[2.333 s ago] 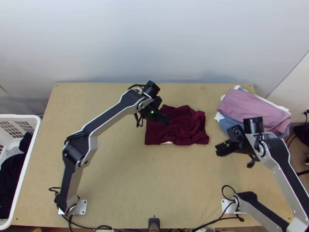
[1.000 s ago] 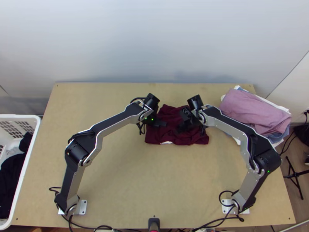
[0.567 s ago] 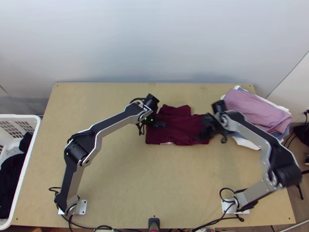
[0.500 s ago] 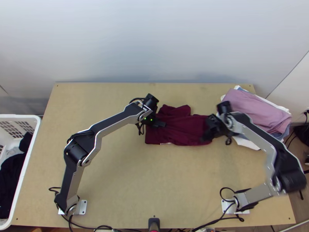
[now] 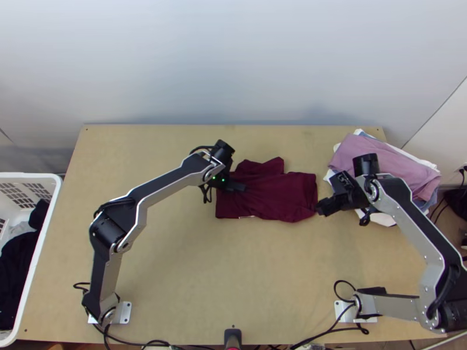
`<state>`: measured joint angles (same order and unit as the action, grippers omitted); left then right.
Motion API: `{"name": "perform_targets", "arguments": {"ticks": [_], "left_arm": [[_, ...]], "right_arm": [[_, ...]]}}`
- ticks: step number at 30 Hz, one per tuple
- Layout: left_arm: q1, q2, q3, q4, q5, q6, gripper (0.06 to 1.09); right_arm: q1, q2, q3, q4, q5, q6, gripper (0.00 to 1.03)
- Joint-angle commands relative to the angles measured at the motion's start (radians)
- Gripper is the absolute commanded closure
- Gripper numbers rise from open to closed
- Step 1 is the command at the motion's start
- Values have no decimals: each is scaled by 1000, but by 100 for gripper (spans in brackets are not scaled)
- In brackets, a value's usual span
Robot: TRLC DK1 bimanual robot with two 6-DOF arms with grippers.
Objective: Fold the t-shirt
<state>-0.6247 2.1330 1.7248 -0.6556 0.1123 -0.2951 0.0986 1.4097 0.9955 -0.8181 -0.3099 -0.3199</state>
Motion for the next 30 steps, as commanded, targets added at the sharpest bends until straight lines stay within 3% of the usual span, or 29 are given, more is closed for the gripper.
{"name": "perform_targets", "arguments": {"ticks": [1, 4, 7, 16, 30], "left_arm": [[40, -85, -16, -30, 46, -7, 82], [68, -128, 4, -55, 133, -39, 57], [94, -165, 44, -88, 175, -41, 11], [183, -283, 27, -185, 179, -15, 10], [284, -464, -252, -154, 171, 24, 10]], "right_arm": [[-42, 92, 17, -9, -38, 33, 4], [-59, 149, 45, -9, -97, 33, 4], [-85, 207, 81, -9, -149, 31, 4], [-114, 391, 213, -4, -264, 22, 4], [-17, 440, 216, 68, -281, 79, 4]]}}
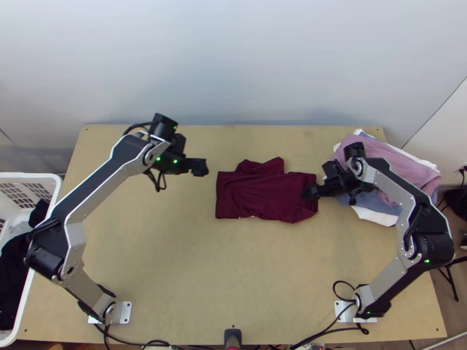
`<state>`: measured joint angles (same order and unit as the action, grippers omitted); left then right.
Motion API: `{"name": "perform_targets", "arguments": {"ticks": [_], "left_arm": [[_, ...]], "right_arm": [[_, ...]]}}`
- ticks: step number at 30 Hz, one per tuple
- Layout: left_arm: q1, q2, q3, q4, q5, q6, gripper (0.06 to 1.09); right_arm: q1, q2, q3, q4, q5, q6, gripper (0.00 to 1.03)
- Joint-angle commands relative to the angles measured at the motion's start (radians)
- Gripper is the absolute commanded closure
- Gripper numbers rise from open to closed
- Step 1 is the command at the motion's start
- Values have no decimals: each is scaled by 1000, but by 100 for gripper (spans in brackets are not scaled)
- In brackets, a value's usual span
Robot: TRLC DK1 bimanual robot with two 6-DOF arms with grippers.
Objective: Fold the t-shirt
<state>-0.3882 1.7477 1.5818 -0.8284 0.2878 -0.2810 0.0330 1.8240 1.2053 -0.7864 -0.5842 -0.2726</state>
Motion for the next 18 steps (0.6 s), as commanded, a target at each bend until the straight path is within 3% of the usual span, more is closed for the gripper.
{"name": "perform_targets", "arguments": {"ticks": [1, 15, 18], "left_arm": [[52, -88, -121, 20, -6, 9, 10], [164, -240, -264, 3, -10, 68, 10], [183, -269, -298, 0, -10, 74, 10]], "right_arm": [[59, 29, 7, 47, -6, 42, 4], [291, 132, 56, 184, -5, 181, 4], [306, 153, 85, 184, -5, 188, 13]]}}
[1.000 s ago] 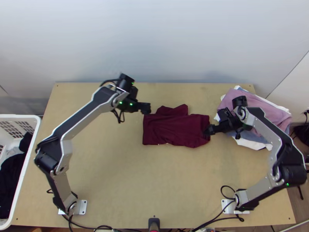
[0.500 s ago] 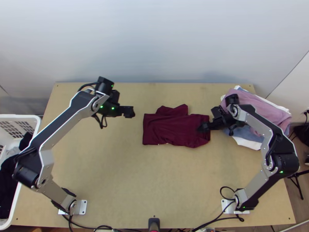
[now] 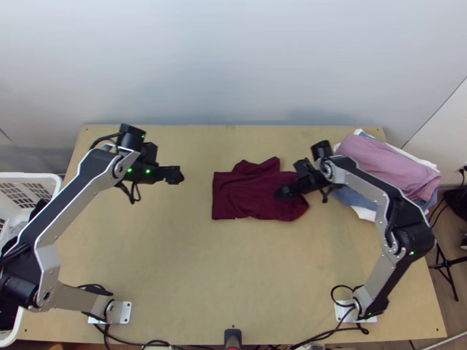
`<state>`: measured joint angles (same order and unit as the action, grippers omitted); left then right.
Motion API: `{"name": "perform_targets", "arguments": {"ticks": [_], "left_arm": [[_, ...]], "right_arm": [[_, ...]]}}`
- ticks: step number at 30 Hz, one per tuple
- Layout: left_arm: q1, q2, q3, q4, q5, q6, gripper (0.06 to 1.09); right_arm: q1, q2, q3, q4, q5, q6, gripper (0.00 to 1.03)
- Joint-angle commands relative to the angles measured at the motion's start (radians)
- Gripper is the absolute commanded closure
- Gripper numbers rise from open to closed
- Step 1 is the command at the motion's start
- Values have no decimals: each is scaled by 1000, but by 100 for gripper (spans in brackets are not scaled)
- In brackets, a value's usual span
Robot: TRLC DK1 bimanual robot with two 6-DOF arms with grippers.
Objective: Fold the t-shirt
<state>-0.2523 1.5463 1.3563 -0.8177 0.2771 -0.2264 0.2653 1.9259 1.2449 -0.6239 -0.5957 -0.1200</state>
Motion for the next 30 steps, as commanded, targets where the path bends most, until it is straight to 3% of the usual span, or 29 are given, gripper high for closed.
{"name": "perform_targets", "arguments": {"ticks": [1, 3, 6, 7, 15, 19, 30], "left_arm": [[50, -77, -83, -11, 1, 19, 10], [51, -92, -95, -18, 1, 19, 10], [53, -118, -103, -34, -1, 18, 10], [58, -124, -108, -35, -1, 18, 10], [120, -161, -132, -52, -3, 32, 10], [134, -166, -148, -57, -3, 42, 10], [160, -163, -194, -78, -6, 114, 10]], "right_arm": [[74, 53, 59, 21, 7, 48, 20], [72, 54, 74, 29, 7, 51, 44], [66, 62, 68, 93, 7, 82, 92], [63, 62, 60, 112, 7, 91, 100], [103, -110, 70, 69, -23, 102, 100], [103, -225, 163, -28, -24, 109, 100], [5, -364, 311, -138, -26, 135, 100]]}}
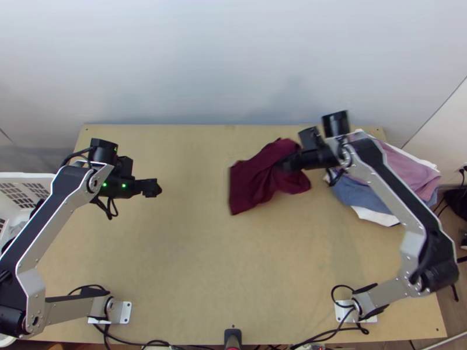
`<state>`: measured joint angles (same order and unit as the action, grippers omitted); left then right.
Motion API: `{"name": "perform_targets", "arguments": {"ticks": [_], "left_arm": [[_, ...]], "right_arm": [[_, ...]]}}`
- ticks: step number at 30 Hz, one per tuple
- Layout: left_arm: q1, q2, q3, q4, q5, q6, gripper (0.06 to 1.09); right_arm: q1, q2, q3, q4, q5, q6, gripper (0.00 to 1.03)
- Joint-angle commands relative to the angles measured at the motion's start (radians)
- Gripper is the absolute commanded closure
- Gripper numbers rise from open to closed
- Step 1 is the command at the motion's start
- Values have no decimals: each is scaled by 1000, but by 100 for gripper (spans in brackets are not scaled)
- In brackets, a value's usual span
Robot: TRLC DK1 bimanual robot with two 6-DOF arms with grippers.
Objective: Fold the t-shirt
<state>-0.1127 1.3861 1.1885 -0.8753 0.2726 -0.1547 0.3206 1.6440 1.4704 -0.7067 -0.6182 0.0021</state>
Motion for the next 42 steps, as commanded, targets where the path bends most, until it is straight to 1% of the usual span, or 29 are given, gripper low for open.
{"name": "perform_targets", "arguments": {"ticks": [1, 7, 15, 24, 29, 33, 38, 42], "left_arm": [[27, -2, -30, -24, -1, 50, 10], [48, 10, -43, -28, -3, 92, 10], [53, 51, -43, -28, -6, 127, 10], [64, 85, -36, -19, -6, 158, 10], [88, 103, -35, -17, -4, 192, 11], [108, 129, -18, -17, -6, 219, 11], [125, 149, 8, -17, -4, 233, 11], [128, 156, 8, -17, -4, 238, 11]], "right_arm": [[-63, -87, 100, -66, -3, 13, 100], [-158, -92, 192, -105, -2, 32, 100], [-293, -55, 335, -165, -2, 24, 100], [-466, -9, 478, -237, -6, -25, 100], [-554, 25, 548, -264, -32, -48, 100], [-586, 77, 639, -293, -43, -62, 100], [-607, 158, 803, -339, -51, -65, 100], [-615, 168, 808, -347, -51, -67, 100]]}}
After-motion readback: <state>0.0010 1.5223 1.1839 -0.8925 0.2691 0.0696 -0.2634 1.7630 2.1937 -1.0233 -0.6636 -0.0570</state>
